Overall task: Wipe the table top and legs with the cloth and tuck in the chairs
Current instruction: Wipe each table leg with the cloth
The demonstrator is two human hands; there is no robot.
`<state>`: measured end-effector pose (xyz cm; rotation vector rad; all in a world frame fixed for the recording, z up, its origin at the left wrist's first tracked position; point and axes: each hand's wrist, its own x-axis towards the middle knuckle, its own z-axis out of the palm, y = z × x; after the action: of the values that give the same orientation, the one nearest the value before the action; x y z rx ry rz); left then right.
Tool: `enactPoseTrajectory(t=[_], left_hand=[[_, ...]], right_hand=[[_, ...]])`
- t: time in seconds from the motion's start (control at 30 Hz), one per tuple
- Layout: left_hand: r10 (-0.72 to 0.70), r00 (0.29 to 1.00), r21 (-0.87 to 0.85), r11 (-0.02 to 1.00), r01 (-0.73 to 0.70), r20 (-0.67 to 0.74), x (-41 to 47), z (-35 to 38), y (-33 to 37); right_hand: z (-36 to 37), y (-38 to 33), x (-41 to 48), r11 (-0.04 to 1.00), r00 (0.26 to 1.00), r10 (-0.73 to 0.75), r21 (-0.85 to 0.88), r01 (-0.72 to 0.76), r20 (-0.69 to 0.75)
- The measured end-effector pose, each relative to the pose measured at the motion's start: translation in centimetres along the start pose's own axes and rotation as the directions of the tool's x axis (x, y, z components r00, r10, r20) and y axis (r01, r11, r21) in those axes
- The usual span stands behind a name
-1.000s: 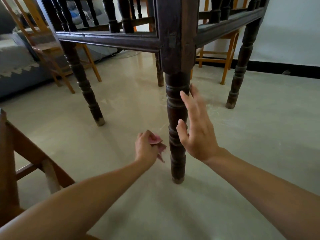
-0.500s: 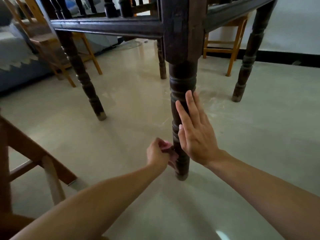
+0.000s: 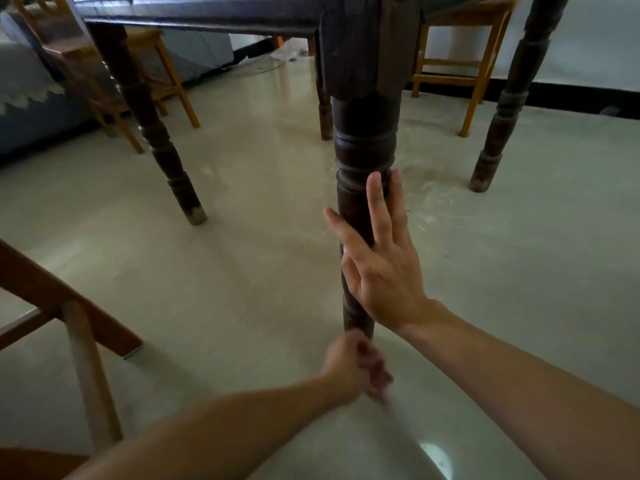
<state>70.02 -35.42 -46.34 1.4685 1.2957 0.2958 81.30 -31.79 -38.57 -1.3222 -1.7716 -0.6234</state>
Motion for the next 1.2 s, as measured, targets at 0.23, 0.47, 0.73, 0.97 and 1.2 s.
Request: enactPoseTrajectory(t=[0.23,0.47,0.73,0.97,1.2], left_hand=[[-0.109,0.893,-0.187,0.982,0.028,-0.436,4.4,-2.2,-2.8],[-0.003,0.997,-0.074,0.997,-0.003,-0.083,2.5,2.9,-4.5],[-0.333,0.860,-0.640,0.769,0.010,-0.387,8.7,-2.3,-5.8],[-0.310,0.950,-0.169,0.938,0.301,-0.027,5.5,4.4,-6.1],[-0.347,0.927,-0.283,0.912,0.297,-0.144,6.2,-0.3,-4.2]], right_hand=[[0.5,0.9,-1.4,0.998,0.998,-0.065,0.027,0.064,0.014],[1.9,1.4,-2.9,0.991,0.996,-0.086,0.105,0.083,0.031],[2.4,1.3,-3.0,0.992,0.996,-0.082,0.098,0.078,0.040],[2.7,1.4,-2.7,0.992,0.997,-0.075,0.105,0.074,0.011],[2.3,1.4,-2.6,0.992,0.998,-0.060,0.110,0.057,0.027]])
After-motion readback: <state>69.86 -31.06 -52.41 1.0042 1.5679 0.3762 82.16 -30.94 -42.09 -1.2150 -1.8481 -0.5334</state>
